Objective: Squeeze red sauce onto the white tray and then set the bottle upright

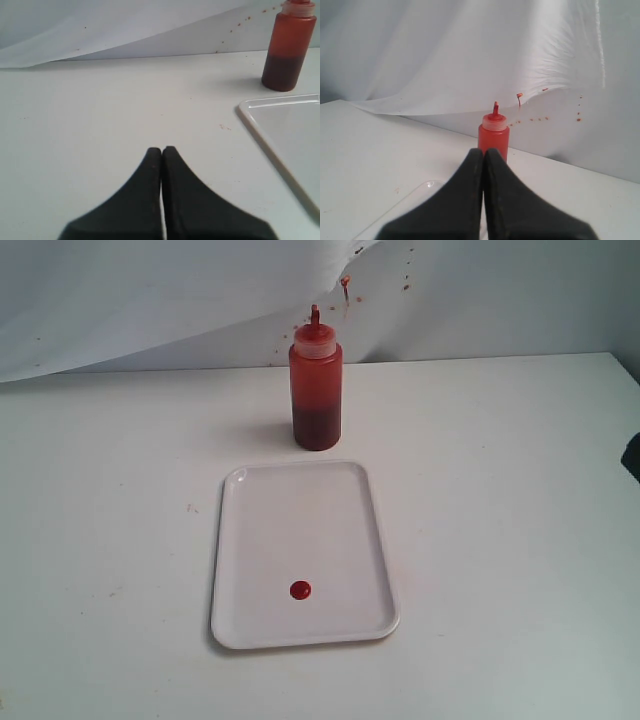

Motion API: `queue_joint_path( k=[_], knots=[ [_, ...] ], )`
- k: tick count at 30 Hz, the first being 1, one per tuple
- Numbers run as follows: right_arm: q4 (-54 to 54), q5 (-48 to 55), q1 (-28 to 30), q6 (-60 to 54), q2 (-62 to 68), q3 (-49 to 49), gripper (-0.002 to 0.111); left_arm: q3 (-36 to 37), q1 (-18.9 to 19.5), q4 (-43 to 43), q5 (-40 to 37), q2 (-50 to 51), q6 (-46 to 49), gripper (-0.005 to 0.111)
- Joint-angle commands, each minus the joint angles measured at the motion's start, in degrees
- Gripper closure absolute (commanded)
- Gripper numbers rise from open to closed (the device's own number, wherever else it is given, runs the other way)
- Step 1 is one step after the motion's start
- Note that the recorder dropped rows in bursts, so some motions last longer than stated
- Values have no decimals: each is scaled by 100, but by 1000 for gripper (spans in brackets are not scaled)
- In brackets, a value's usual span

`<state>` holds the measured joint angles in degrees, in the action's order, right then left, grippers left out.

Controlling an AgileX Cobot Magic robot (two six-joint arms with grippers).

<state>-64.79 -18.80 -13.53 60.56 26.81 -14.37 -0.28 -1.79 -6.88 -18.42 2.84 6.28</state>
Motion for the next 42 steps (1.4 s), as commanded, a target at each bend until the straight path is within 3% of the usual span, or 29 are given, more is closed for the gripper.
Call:
queue_joint_path(
  k=[1, 4, 8, 42],
  knots=[
    [34, 14, 38, -27, -34, 22, 108, 28, 383, 44, 59, -17, 22, 107],
    [34, 14, 38, -27, -34, 22, 108, 28, 524, 44, 29, -73, 22, 107],
    [34, 14, 38, -27, -34, 22, 108, 28, 510, 44, -237, -284, 22, 107],
    [34, 14, 38, -27, -56, 22, 108, 28, 522, 44, -173, -284, 22, 107]
  ],
)
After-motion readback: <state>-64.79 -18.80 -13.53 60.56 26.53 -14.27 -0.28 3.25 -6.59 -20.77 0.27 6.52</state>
